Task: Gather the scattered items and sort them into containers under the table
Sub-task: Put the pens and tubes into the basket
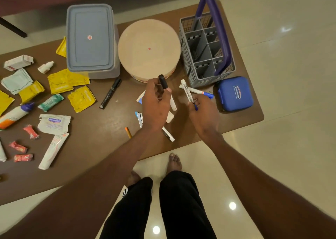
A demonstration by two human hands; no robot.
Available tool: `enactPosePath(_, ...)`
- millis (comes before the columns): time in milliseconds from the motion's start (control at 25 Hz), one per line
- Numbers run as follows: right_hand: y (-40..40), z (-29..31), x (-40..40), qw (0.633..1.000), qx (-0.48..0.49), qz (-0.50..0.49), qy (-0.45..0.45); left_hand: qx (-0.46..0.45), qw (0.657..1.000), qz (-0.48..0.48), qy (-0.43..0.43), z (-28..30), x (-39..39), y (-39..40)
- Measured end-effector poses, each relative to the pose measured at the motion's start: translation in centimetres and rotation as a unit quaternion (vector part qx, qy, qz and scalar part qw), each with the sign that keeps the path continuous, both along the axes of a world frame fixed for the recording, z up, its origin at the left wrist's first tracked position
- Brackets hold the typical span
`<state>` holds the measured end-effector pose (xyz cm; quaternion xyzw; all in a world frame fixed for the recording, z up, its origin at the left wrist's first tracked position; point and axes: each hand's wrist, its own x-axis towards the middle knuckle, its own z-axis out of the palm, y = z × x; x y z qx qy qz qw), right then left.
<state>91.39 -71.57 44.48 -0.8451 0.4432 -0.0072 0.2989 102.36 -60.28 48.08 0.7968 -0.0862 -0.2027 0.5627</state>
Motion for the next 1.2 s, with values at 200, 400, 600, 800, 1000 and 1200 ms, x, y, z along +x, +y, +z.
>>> enactPosePath(200,-0.5,6.4,0.2,0.97,-0.046,-0.051,-0.232,-0.037,0.998,0.02,-0.054,3.2,1.1,-3.1)
enactPosePath(400,-2.9,11.5,1.1,0.932,-0.112,-0.078,-0.335,-0.09,0.985,-0.029,-0.145,7.1,2.9,-7.0)
enactPosePath(600,-4.8,13.8,2.1,0.905,-0.099,-0.154,-0.383,-0.091,0.976,-0.106,-0.165,7.6,4.0,-8.3)
enactPosePath(800,-3.0,9.3,2.6,0.942,-0.097,-0.179,-0.267,-0.01,0.972,-0.186,-0.146,3.8,3.2,-7.6)
enactPosePath(1000,-3.3,6.3,3.1,0.968,-0.121,-0.177,-0.131,0.082,0.962,-0.206,-0.157,1.4,1.8,-7.6)
enactPosePath(1200,-3.1,5.2,3.0,0.983,-0.063,-0.151,-0.078,0.099,0.96,-0.212,-0.153,1.1,0.6,-8.1)
